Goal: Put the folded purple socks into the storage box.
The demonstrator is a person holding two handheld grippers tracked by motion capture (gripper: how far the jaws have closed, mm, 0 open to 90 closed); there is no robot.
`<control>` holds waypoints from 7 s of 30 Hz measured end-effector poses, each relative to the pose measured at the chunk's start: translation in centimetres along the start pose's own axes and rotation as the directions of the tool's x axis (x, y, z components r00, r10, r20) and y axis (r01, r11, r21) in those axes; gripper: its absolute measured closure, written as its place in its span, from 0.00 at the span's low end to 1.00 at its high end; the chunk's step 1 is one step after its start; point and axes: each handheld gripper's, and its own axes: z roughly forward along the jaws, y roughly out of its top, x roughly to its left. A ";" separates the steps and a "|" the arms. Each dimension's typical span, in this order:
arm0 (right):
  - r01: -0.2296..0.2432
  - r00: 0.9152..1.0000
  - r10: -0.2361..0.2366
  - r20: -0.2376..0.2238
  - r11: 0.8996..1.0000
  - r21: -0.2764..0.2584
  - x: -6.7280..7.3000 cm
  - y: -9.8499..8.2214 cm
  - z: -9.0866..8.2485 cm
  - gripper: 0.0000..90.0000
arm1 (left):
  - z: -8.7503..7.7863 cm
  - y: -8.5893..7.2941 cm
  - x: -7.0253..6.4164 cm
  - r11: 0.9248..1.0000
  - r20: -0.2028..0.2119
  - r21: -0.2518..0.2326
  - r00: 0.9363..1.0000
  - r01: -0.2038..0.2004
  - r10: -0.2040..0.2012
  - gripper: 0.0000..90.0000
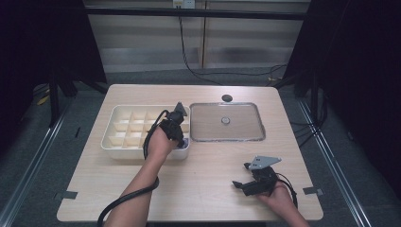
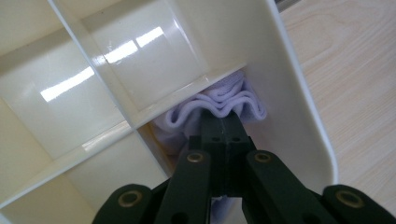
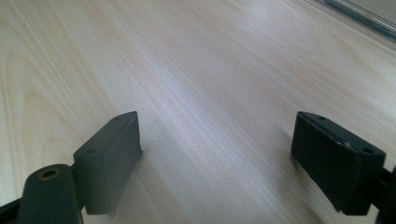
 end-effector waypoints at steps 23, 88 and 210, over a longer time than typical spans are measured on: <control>-0.003 1.000 0.003 0.000 1.000 -0.001 0.0 0.0 0.0 0.17 | -3.2 -0.4 -0.4 0.997 0.015 -0.078 1.000 0.005 -0.004 0.87; 0.000 1.000 0.000 0.000 1.000 0.000 0.0 0.0 0.0 0.17 | -6.2 -5.1 1.1 0.988 0.056 -0.155 0.998 -0.017 0.026 0.25; 0.000 1.000 0.000 0.000 1.000 0.000 0.0 0.0 0.0 0.17 | 3.0 -19.0 1.1 0.795 -0.067 -0.501 0.932 -0.341 0.357 0.18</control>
